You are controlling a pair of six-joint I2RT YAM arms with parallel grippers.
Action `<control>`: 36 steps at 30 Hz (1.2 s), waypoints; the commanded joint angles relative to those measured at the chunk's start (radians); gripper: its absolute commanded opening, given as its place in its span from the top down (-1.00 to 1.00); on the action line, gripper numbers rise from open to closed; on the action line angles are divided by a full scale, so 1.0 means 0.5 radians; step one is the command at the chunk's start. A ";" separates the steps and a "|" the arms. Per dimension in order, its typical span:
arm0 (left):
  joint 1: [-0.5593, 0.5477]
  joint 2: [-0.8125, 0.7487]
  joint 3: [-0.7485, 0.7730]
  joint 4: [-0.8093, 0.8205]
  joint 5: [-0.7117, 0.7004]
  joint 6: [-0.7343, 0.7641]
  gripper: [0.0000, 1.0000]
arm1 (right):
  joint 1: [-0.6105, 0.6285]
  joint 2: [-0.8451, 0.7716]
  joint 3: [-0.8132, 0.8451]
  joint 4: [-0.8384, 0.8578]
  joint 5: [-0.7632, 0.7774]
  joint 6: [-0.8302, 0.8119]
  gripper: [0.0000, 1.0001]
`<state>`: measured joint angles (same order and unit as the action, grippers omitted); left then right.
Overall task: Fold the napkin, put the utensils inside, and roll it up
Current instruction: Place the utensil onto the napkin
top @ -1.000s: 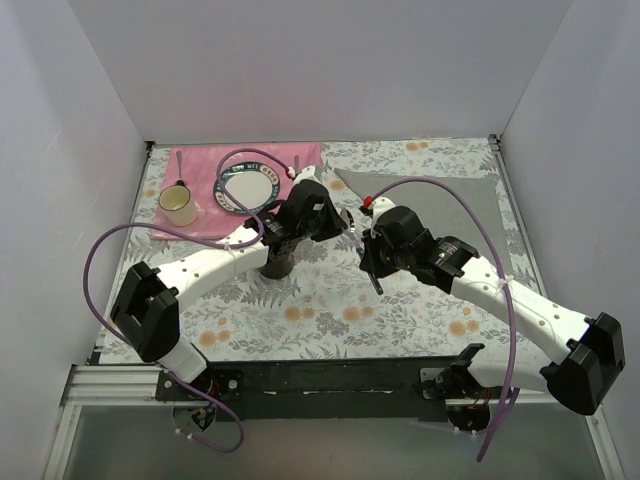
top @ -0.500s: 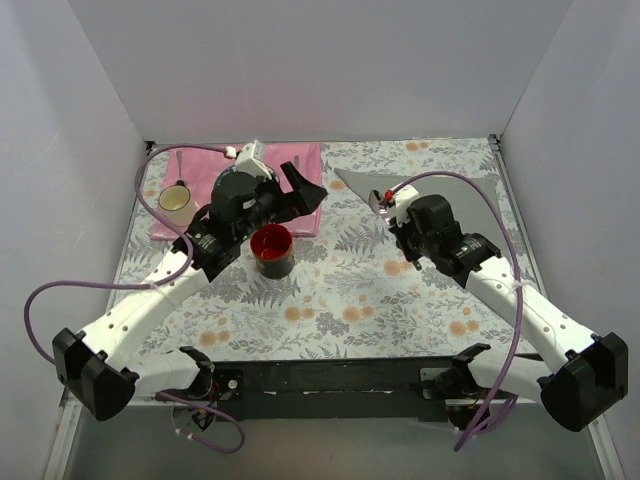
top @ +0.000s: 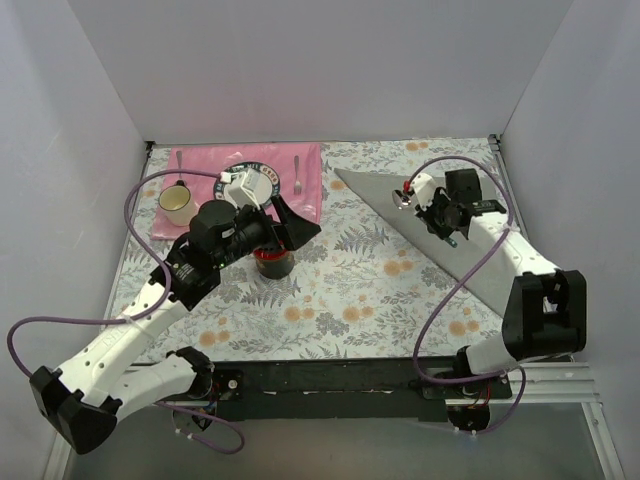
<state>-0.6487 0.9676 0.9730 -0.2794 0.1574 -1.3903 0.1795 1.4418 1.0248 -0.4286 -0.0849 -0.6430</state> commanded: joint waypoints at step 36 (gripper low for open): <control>0.015 -0.220 -0.044 -0.138 0.112 0.093 -0.76 | -0.258 0.503 0.153 0.164 -0.294 -0.168 0.97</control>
<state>-0.6472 0.8623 0.9543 -0.3458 0.1963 -1.3476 0.0525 1.7130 1.0901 -0.3862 -0.2111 -0.7734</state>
